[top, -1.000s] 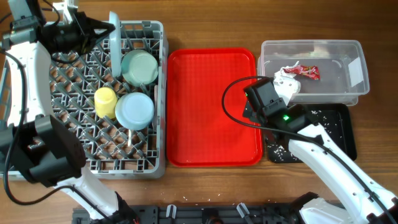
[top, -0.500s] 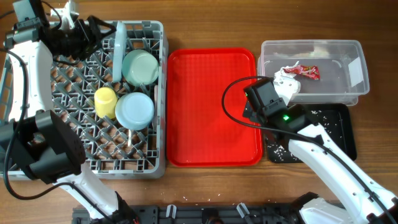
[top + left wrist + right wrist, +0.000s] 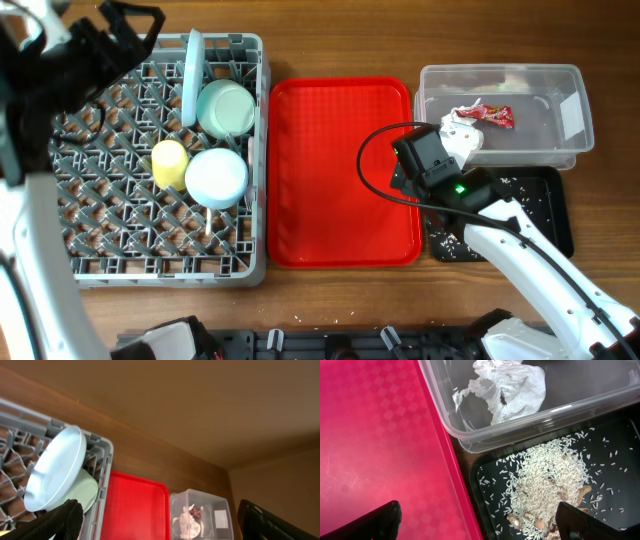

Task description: Sort waste into correct bins and load items into the dishwasher rack

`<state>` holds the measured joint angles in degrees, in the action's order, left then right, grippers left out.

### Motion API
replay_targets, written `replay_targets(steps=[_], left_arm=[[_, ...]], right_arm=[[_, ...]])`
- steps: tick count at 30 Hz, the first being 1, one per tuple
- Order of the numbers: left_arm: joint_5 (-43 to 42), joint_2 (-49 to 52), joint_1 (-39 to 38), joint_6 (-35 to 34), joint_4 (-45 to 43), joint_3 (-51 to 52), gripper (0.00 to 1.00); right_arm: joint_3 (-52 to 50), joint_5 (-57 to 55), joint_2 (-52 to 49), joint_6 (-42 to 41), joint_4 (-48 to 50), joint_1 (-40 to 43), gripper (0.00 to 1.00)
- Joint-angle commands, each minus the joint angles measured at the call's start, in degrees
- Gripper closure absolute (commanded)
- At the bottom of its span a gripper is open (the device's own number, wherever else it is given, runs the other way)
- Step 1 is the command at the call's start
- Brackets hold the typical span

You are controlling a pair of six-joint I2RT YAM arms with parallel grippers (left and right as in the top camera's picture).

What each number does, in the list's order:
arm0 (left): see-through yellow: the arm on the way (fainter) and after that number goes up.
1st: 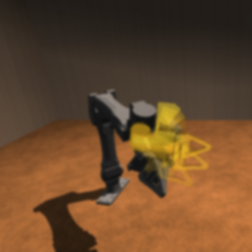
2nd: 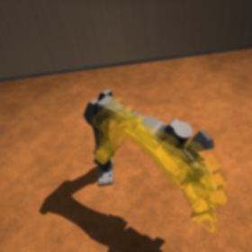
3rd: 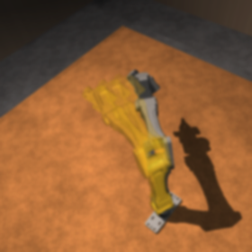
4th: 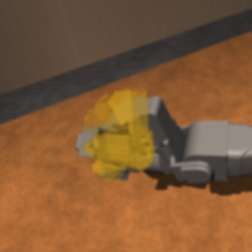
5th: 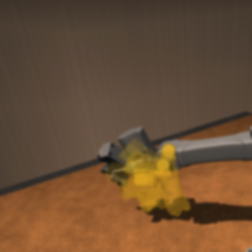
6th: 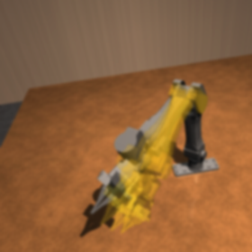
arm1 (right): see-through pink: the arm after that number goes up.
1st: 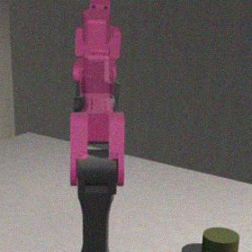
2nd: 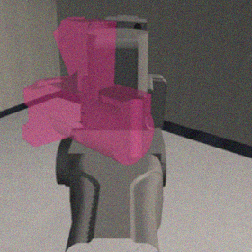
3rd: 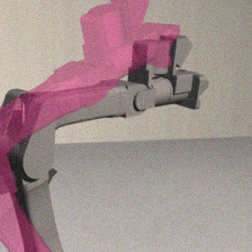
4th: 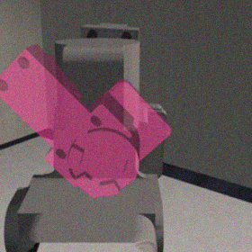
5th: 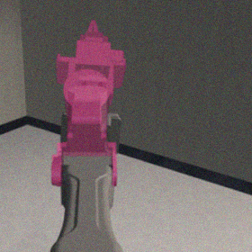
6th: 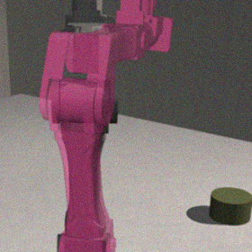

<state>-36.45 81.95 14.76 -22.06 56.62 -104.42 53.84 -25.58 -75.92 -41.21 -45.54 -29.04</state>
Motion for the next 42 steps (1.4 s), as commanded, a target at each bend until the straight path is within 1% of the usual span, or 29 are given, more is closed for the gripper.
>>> replay_targets(steps=[1, 5, 14, 18, 19, 20, 21, 22, 24, 26, 27, 29, 31, 33, 35, 37, 39, 42], left_arm=[[1.84, -3.23, 0.02, -1.53, 0.24, -0.07, 0.0], [1.84, -4.9, 0.02, -1.53, 0.24, -0.07, 0.0], [1.84, -4.87, 0.02, -1.53, 0.24, -0.07, 0.0], [1.84, -4.87, 0.02, -1.53, 0.24, -0.07, 0.0], [1.84, -4.87, 0.02, -1.53, 0.24, -0.07, 0.0], [1.84, -4.87, 0.02, -1.53, 0.24, -0.07, 0.0], [1.84, -4.87, 0.02, -1.53, 0.24, -0.07, 0.0], [1.84, -4.87, 0.02, -1.53, 0.24, -0.07, 0.0], [1.84, -4.87, 0.02, -1.53, 0.24, -0.07, 0.0], [1.84, -4.87, 0.02, -1.53, 0.24, -0.07, 0.0], [1.84, -4.87, 0.02, -1.53, 0.24, -0.07, 0.0], [1.84, -4.87, 0.02, -1.53, 0.24, -0.07, 0.0], [1.84, -4.87, 0.02, -1.53, 0.24, -0.07, 0.0], [1.84, -4.87, 0.02, -1.53, 0.24, -0.07, 0.0], [1.84, -4.85, 0.02, -1.53, 0.24, -0.07, 0.0], [1.84, -4.87, 0.02, -1.53, 0.24, -0.07, 0.0], [1.84, -4.85, 0.02, -1.53, 0.24, -0.07, 0.0], [1.84, -4.85, 0.02, -1.53, 0.24, -0.07, 0.0]], right_arm=[[0.57, -0.9, -0.39, -0.92, 0.11, 0.24, 0.0], [0.57, -0.9, -0.39, -0.92, 0.11, 0.24, 0.0], [0.46, -0.9, -0.35, -0.92, 0.11, 0.24, 0.0], [0.39, -5.29, 4.2, 0.0, 3.17, 0.24, 0.0], [0.22, -5.25, 6.05, 2.64, 6.01, 0.24, 0.0], [-0.09, -4.79, 8.68, 7.08, 10.71, 0.24, 0.0], [-0.44, -3.89, 11.74, 12.5, 16.72, 0.24, 0.0], [-1.31, -2.36, 16.22, 19.96, 26.01, 0.24, 0.0], [-2.47, -0.13, 22.32, 27.69, 35.85, 0.31, 0.0], [-3.32, 5.05, 30.77, 34.67, 43.06, 2.1, 0.0], [-3.32, 8.0, 33.9, 36.2, 43.78, 3.78, 0.0], [-3.34, 14.91, 41.29, 36.98, 42.16, 10.14, 0.0], [-3.37, 18.51, 47.45, 36.89, 37.31, 16.24, 0.0], [-4.15, 19.28, 52.13, 36.96, 33.2, 19.61, 0.0], [-6.16, 19.28, 55.54, 37.2, 31.95, 21.03, 0.0], [-11.43, 19.3, 59.56, 36.61, 33.79, 21.42, 0.0], [-17.31, 19.39, 62.88, 33.99, 37.09, 21.42, 0.0], [-31.04, 19.8, 70.27, 28.94, 48.0, 21.75, 0.0]])
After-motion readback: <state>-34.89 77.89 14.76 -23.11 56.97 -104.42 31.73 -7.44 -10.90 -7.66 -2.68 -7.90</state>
